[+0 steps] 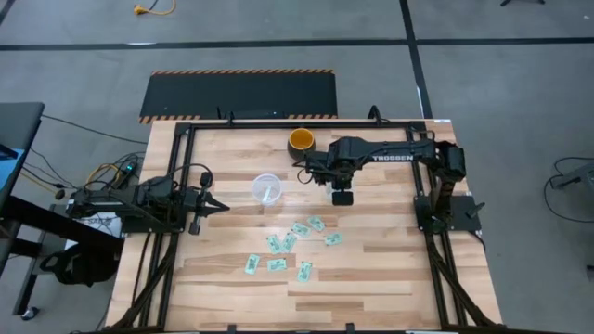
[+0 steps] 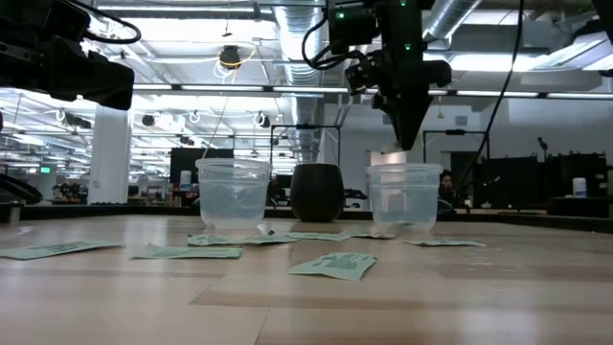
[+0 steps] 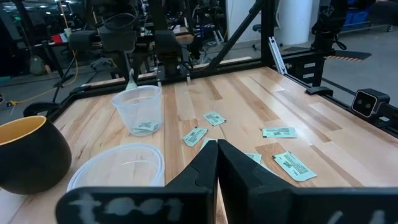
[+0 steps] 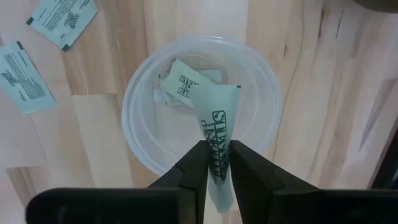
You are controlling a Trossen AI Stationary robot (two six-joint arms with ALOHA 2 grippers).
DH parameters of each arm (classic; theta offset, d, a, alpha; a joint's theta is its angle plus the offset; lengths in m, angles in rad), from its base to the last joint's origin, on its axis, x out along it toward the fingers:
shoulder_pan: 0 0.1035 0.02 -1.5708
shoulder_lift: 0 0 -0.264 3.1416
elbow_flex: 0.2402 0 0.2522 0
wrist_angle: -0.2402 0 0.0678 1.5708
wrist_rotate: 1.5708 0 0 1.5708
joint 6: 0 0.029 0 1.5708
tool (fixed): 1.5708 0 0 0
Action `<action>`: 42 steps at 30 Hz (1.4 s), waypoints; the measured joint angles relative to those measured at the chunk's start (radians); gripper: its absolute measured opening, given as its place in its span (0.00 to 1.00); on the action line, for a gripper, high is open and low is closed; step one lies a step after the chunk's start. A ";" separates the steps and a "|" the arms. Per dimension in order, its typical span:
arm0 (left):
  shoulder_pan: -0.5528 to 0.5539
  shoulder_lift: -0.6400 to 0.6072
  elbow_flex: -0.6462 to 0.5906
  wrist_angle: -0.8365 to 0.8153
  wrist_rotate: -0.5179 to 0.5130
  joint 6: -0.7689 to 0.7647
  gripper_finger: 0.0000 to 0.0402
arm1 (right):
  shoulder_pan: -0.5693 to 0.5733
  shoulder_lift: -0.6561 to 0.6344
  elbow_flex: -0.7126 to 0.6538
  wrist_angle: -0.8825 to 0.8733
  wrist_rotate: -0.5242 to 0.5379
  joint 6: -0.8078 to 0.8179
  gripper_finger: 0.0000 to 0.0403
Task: Pick and place Stevia / Truvia into bins
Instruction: Put the stevia packet into the right transparent container
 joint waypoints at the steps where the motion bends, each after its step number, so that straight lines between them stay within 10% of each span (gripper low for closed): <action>1: 0.000 0.000 0.000 0.000 0.000 0.000 0.00 | 0.000 0.000 0.000 0.000 0.000 0.001 0.15; 19: 0.000 0.000 0.000 0.000 0.000 0.000 0.00 | 0.006 0.000 0.000 -0.004 -0.002 0.045 0.16; 42: 0.000 0.000 0.000 0.000 0.000 0.000 0.00 | 0.012 0.000 0.000 -0.150 -0.011 0.142 0.46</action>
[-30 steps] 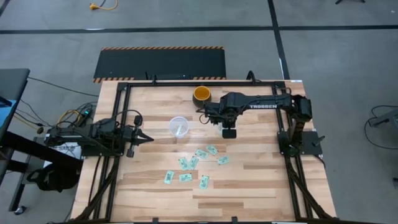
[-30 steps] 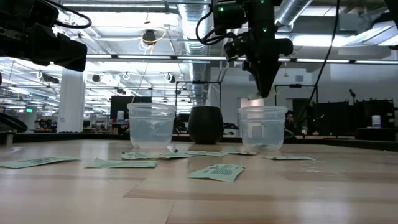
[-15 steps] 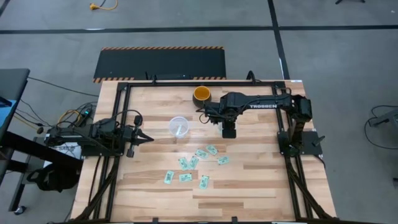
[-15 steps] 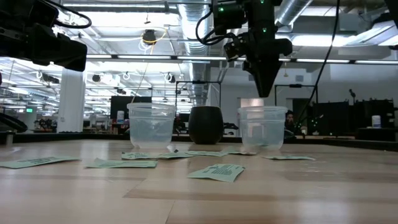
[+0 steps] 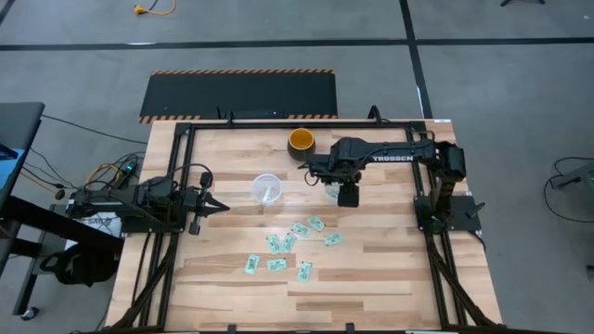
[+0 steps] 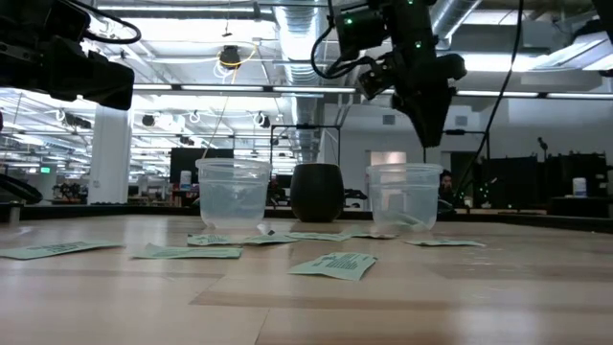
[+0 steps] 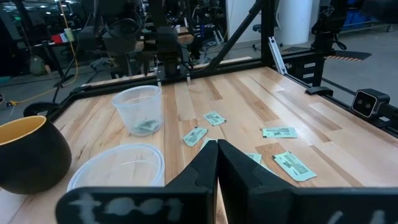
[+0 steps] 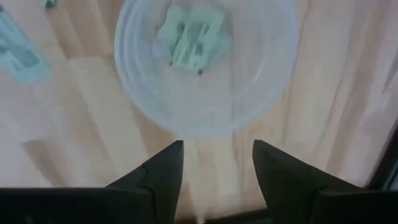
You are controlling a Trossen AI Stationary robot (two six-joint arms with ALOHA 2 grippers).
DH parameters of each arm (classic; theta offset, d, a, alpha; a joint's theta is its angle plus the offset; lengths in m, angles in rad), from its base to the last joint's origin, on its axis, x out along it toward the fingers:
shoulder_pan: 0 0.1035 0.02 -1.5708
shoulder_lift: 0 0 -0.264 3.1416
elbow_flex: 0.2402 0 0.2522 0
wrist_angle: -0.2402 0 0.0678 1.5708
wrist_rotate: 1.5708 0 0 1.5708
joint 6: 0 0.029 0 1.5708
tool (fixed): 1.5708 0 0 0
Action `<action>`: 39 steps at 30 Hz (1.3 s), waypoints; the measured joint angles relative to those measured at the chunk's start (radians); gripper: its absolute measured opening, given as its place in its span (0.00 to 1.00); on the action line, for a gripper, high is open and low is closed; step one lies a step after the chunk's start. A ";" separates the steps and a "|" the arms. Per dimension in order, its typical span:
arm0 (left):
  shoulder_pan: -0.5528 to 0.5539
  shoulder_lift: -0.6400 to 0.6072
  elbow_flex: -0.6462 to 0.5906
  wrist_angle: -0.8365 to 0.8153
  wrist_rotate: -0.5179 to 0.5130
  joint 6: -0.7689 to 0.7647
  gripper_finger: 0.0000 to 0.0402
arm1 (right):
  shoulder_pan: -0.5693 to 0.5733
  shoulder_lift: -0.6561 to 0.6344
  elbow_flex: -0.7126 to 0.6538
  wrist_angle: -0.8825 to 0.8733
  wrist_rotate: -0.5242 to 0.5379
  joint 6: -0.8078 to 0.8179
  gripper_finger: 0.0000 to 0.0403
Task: Pick and place Stevia / Truvia into bins
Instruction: Put the stevia packet into the right transparent container
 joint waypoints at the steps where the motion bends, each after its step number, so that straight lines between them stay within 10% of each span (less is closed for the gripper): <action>1: 0.000 0.000 0.000 0.000 0.000 0.000 0.00 | 0.002 0.000 0.000 -0.012 -0.015 0.011 0.46; 9: 0.000 0.000 0.000 0.000 0.000 0.000 0.00 | 0.077 -0.052 -0.098 0.033 -0.092 0.014 0.44; 24: 0.000 0.000 0.000 0.000 0.000 0.000 0.00 | 0.298 -0.359 -0.760 0.946 -0.090 0.214 0.42; 39: 0.000 0.003 0.000 -0.001 0.000 0.000 0.00 | 0.433 -0.232 -0.793 1.205 -0.043 0.219 0.43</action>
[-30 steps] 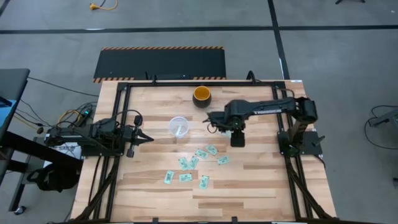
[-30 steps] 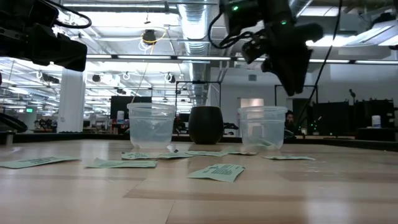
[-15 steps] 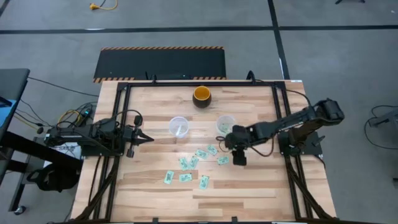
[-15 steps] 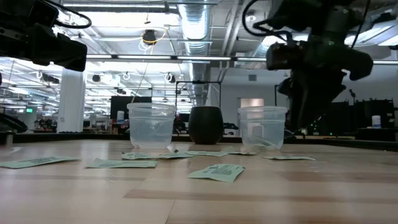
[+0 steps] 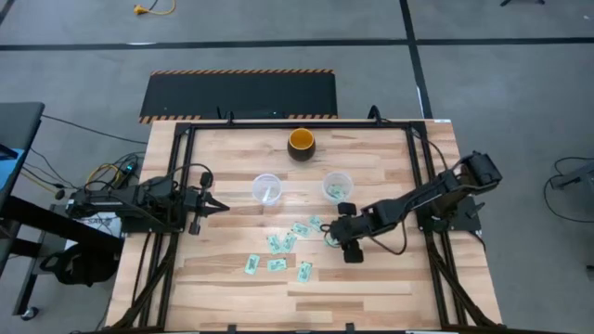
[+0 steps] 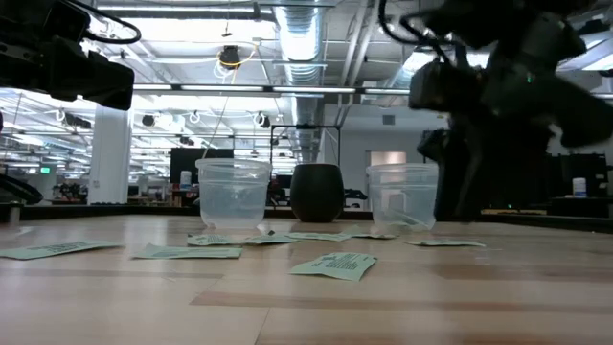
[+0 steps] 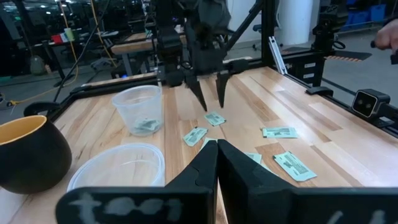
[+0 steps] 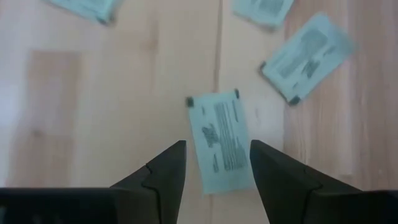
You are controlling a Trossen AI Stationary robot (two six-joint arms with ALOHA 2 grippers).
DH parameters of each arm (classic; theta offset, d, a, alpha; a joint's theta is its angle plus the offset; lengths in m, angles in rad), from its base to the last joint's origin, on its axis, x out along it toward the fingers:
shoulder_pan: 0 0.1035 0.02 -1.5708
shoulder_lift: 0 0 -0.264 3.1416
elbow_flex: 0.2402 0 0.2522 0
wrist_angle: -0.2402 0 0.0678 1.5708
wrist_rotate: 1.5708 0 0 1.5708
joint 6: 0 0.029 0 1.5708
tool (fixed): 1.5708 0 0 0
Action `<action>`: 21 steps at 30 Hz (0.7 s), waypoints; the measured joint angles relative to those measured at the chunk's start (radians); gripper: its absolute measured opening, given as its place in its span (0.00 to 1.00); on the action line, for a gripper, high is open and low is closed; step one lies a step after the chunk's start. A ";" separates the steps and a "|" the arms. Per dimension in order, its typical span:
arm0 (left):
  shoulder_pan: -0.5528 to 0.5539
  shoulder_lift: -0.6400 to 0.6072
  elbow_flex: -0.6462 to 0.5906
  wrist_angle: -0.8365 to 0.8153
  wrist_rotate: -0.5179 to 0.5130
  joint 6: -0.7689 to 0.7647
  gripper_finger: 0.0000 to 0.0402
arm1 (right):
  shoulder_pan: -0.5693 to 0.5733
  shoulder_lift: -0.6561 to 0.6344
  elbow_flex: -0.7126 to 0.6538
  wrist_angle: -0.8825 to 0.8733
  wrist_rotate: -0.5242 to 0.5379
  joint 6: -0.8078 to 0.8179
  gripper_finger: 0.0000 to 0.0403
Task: Pick and place Stevia / Truvia into bins
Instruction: Put the stevia packet into the right transparent container
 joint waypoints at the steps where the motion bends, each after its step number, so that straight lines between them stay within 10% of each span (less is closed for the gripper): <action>1: 0.000 0.001 0.000 0.000 0.000 0.000 0.00 | 0.000 0.017 0.000 0.003 0.008 -0.001 0.43; 21: 0.000 0.001 0.000 0.000 0.000 0.000 0.00 | 0.000 0.102 0.004 0.027 0.035 0.032 0.36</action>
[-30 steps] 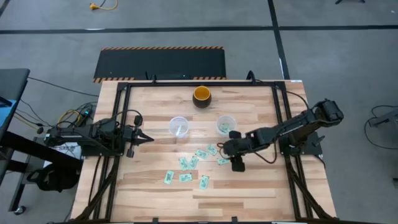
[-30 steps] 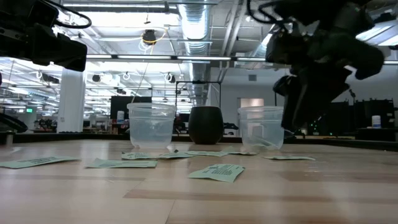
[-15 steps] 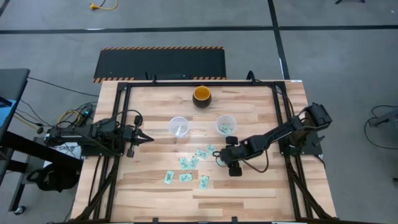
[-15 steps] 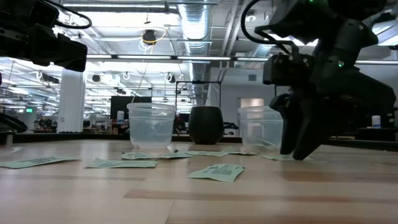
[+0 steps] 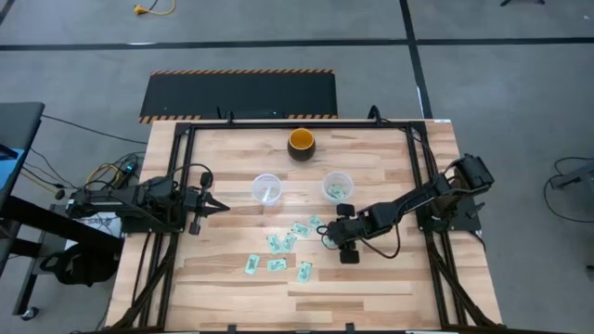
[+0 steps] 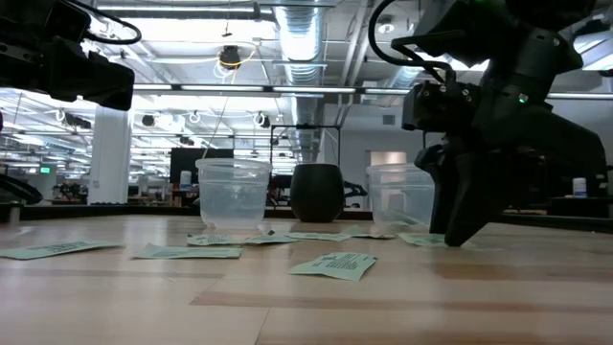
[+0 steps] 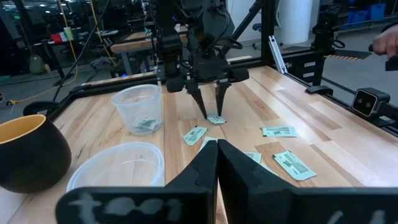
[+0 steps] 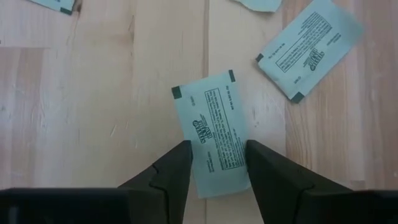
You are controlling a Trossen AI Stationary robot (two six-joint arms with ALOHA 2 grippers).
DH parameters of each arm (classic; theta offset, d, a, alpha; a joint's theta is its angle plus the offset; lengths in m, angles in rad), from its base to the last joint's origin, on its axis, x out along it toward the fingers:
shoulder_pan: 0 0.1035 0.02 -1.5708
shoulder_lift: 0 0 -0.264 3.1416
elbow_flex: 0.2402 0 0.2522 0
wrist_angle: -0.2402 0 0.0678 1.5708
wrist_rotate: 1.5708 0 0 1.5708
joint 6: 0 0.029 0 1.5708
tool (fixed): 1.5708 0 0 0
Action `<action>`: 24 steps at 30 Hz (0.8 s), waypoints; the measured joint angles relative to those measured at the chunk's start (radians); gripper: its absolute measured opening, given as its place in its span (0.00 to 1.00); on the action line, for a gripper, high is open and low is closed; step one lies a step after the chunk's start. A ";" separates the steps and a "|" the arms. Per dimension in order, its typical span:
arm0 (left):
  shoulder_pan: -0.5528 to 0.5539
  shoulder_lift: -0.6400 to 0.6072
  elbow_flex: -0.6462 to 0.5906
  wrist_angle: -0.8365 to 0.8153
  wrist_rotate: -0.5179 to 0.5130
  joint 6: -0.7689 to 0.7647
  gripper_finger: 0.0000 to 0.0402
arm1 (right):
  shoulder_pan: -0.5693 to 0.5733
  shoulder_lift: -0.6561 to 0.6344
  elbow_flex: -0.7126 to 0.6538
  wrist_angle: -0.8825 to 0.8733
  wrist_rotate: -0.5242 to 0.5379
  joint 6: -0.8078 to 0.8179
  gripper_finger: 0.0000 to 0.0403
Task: Pick and place Stevia / Truvia into bins
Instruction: Put the stevia packet into the right transparent container
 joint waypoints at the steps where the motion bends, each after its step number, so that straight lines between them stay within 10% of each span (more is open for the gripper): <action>1: 0.000 0.000 0.000 0.000 0.000 0.000 0.00 | 0.000 0.000 0.000 0.001 0.000 0.000 0.35; 24: 0.000 0.000 0.000 0.000 0.000 0.000 0.00 | 0.001 0.010 0.169 -0.208 -0.005 -0.037 0.14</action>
